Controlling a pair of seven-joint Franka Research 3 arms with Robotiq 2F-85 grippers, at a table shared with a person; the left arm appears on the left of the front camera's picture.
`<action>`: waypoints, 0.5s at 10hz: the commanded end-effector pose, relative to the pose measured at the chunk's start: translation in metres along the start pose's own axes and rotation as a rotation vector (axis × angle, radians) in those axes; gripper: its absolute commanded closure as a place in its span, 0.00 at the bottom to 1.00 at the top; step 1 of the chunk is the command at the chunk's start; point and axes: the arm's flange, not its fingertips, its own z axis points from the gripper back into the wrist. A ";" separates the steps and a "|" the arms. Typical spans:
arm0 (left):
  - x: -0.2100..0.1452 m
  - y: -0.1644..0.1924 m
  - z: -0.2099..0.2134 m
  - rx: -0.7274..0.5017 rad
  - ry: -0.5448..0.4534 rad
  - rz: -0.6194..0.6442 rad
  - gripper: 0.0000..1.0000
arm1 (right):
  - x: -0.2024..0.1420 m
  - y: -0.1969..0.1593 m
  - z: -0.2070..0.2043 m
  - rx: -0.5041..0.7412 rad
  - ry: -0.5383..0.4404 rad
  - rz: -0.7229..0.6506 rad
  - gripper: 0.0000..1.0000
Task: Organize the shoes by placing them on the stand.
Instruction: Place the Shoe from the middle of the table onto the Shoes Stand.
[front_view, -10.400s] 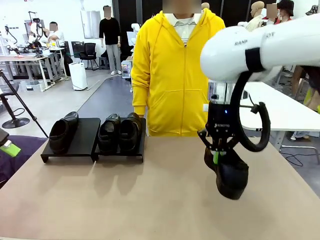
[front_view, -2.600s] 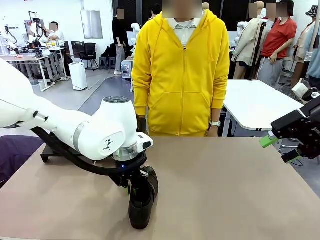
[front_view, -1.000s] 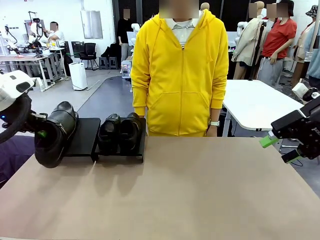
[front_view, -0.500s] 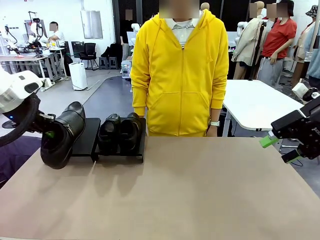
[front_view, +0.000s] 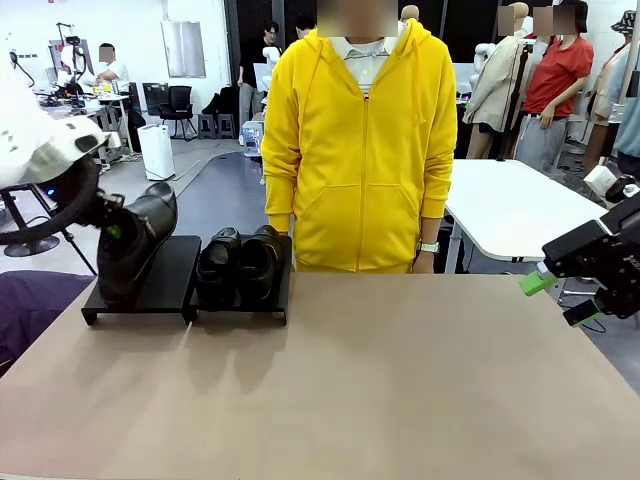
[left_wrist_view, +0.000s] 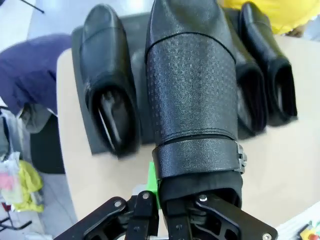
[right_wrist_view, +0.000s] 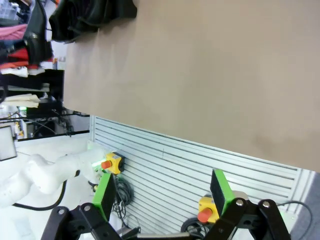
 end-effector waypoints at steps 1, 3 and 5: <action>0.055 0.011 -0.019 -0.075 0.005 0.009 1.00 | 0.000 -0.001 -0.001 0.016 -0.003 0.018 0.00; 0.077 0.010 -0.056 -0.137 0.041 0.021 1.00 | 0.000 -0.001 -0.001 0.016 -0.003 0.018 0.00; 0.082 0.010 -0.088 -0.089 0.067 0.096 1.00 | 0.000 -0.001 -0.001 0.016 -0.003 0.018 0.00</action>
